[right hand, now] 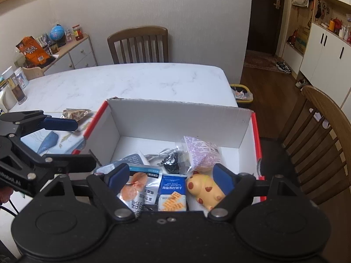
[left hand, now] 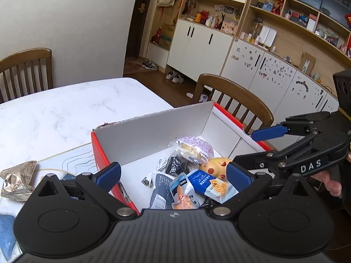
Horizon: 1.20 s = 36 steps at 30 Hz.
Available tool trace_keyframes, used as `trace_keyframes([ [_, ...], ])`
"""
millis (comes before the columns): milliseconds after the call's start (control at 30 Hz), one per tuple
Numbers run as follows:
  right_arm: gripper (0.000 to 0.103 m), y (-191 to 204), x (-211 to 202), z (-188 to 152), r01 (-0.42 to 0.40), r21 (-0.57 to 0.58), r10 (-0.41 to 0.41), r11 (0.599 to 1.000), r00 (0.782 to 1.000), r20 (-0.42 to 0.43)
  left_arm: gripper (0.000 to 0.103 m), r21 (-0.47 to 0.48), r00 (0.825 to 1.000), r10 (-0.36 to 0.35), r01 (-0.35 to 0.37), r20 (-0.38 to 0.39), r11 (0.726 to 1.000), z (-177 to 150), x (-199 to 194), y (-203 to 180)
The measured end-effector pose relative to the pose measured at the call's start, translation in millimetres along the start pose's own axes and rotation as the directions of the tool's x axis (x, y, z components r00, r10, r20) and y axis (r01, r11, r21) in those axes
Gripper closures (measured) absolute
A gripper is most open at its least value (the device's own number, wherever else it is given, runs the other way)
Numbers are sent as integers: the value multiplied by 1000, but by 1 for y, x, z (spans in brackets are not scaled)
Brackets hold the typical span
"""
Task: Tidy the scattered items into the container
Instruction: 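Withdraw both tools from the box toward the remaining table items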
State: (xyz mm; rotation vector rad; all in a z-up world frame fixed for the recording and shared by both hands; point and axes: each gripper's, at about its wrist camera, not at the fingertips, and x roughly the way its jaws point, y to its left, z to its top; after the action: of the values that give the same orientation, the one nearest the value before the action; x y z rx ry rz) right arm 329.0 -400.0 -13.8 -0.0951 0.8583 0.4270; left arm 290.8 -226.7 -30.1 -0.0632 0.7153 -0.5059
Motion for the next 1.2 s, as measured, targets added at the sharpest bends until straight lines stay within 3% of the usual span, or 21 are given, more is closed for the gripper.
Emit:
trace_keyframes([
  [367, 19, 30, -23, -9, 29, -16, -28, 999, 997, 72, 0, 7, 999, 15, -15, 47, 1000, 0, -29, 8],
  [700, 19, 77, -36, -20, 56, 32, -58, 998, 995, 76, 0, 51, 996, -29, 25, 80, 998, -5, -64, 25],
  [1200, 19, 179, -38, -43, 52, 45, -55, 998, 996, 70, 0, 83, 998, -40, 36, 48, 996, -21, -113, 94],
])
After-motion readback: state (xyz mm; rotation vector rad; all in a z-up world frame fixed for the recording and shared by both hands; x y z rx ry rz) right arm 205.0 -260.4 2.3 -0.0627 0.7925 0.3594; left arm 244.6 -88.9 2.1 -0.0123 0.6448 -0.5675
